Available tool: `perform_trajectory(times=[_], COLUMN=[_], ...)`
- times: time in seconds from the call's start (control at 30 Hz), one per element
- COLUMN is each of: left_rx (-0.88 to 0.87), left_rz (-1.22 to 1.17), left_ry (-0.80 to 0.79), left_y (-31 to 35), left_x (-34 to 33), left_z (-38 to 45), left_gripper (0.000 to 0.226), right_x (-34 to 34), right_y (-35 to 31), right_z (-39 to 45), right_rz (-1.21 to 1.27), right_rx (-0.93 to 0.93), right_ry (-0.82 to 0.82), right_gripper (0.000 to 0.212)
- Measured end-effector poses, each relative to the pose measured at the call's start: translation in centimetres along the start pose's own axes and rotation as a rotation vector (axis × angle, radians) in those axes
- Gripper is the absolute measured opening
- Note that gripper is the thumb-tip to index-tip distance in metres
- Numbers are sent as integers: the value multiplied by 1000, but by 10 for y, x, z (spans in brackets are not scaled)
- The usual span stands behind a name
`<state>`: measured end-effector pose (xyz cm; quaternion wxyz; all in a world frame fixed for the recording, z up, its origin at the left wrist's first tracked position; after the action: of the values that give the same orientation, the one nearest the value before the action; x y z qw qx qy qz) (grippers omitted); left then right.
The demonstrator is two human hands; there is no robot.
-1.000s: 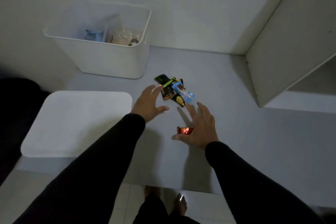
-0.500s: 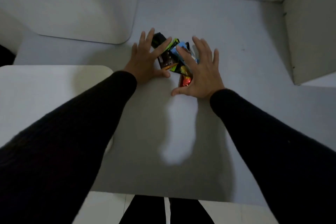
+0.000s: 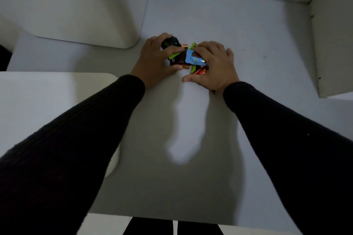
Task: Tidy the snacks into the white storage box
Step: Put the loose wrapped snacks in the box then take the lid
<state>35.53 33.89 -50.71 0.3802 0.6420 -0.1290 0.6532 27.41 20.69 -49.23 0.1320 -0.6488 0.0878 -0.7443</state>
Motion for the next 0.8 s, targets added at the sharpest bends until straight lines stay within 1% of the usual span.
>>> perform_trajectory(times=[0.13, 0.23, 0.3, 0.37, 0.43, 0.53, 0.67, 0.8], left_rx=[68, 163, 170, 174, 180, 136, 196, 181], left_rz=[-68, -107, -100, -68, -28, 2, -110, -168], left_ry=[146, 148, 132, 128, 127, 122, 182, 255], left_y=[2, 2, 9, 15, 21, 35, 46, 64], left_x=[10, 12, 12, 14, 19, 21, 22, 39], left_z=[-15, -31, -40, -45, -42, -39, -53, -66], left_gripper=[29, 17, 14, 14, 14, 10, 19, 18], right_x=[6, 11, 14, 16, 16, 17, 22, 41], right_y=[-5, -8, -10, -13, -15, -16, -19, -17], right_z=[-16, -32, -43, -55, -67, -78, -87, -93], right_rz=[-93, -152, -153, -156, -161, -118, -40, 26], right_rx=[-57, -108, -148, -173, -179, -166, -162, -264], right_ry=[108, 182, 209, 209, 193, 162, 136, 87], right_gripper=[74, 54, 40, 32, 28, 23, 19, 23])
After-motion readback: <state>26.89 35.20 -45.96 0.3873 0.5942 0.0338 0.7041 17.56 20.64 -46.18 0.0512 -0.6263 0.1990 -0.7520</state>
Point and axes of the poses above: each hand's wrist, its own z-axis towards the middle knuckle, its own x-axis out of the back of the hand, y = z × x, the point moved 8 cm from there along z, towards the middle knuckle, and after that the axes turned 11 degrees about x, right-handed, at the moved point
